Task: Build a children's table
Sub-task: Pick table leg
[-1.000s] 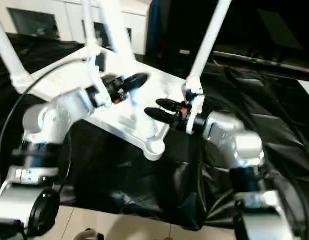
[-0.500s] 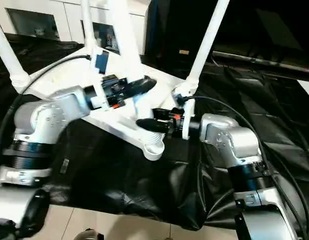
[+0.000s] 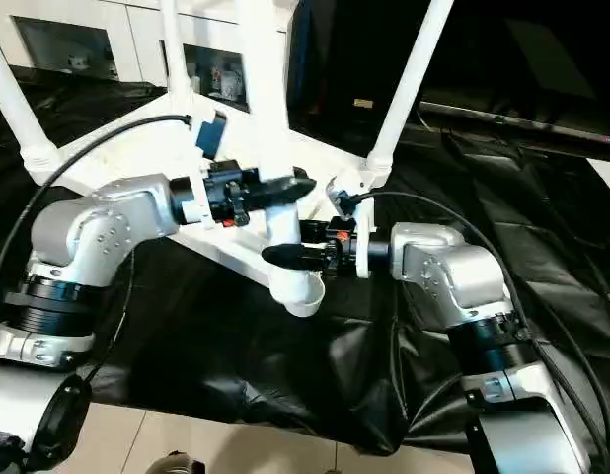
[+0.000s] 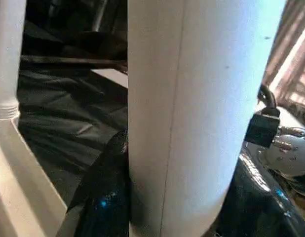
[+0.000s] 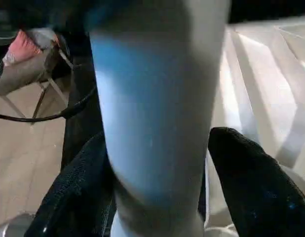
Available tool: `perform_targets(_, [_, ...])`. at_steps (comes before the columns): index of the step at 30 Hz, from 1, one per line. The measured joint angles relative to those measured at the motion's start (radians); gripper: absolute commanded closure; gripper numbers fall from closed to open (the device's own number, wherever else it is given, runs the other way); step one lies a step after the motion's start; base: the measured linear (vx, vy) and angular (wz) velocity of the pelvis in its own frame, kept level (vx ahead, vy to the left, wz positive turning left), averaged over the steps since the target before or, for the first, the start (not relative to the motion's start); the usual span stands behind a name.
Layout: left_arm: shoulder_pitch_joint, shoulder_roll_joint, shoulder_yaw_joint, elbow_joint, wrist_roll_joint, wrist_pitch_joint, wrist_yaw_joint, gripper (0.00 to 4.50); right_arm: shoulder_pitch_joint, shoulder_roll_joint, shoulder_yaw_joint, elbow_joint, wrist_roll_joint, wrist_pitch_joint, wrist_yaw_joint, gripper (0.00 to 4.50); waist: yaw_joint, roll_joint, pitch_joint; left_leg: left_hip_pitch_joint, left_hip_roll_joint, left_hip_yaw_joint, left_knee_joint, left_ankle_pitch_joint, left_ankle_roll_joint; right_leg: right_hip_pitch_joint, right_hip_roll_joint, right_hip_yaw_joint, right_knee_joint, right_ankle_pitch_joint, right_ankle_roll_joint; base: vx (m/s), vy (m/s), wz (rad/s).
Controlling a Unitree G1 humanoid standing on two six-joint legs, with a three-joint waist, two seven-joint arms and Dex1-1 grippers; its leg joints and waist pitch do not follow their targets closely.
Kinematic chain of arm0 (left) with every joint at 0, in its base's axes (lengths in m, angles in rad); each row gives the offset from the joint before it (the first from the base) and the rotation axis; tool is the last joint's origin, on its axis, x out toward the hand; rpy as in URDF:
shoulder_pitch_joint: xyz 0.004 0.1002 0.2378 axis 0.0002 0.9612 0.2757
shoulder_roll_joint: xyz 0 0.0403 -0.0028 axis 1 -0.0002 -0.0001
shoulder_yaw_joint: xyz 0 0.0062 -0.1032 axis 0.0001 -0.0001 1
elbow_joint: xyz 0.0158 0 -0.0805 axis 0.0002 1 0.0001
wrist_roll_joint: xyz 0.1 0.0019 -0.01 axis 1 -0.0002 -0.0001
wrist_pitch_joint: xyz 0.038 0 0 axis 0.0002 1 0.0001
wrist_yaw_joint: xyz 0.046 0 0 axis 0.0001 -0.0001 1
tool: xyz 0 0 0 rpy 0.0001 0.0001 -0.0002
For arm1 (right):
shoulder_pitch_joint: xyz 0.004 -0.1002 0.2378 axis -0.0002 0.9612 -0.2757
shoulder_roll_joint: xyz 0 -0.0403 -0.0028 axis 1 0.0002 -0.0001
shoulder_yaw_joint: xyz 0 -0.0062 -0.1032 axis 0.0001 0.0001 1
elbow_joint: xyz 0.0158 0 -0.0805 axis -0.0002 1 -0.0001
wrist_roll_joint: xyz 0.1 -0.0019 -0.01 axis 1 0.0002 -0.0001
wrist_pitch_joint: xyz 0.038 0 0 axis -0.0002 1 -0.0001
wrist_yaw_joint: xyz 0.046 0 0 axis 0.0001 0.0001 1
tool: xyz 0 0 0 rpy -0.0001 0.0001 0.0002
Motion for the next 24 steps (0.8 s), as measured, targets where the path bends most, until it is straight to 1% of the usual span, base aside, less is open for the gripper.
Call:
perform_targets(4, [0.0,0.003,-0.011,0.002,0.0,0.0,-0.015,2.61,0.0,-0.001,0.012,0.0,-0.008,-0.005,0.016,1.46,0.0,0.0,0.0,0.0,0.0,0.0,0.0,0.0,0.0,0.0,0.0,0.0,0.0,0.0,0.0,0.0,0.0,0.0])
perform_targets(14, [-0.002,0.005,-0.013,0.022,0.002,-0.001,-0.027,2.61,0.0,-0.01,0.029,0.011,-0.022,-0.023,0.036,1.46,0.0,0.0,0.0,0.0,0.0,0.0,0.0,0.0,0.0,0.0,0.0,0.0,0.0,0.0,0.0,0.0,0.0,0.0])
perform_targets(24, [-0.01,0.006,-0.013,0.042,0.007,-0.002,-0.028,2.61,0.0,-0.004,0.03,0.034,-0.037,-0.038,0.045,1.46,0.0,0.0,0.0,0.0,0.0,0.0,0.0,0.0,0.0,0.0,0.0,0.0,0.001,0.0,0.0,0.0,0.0,0.0])
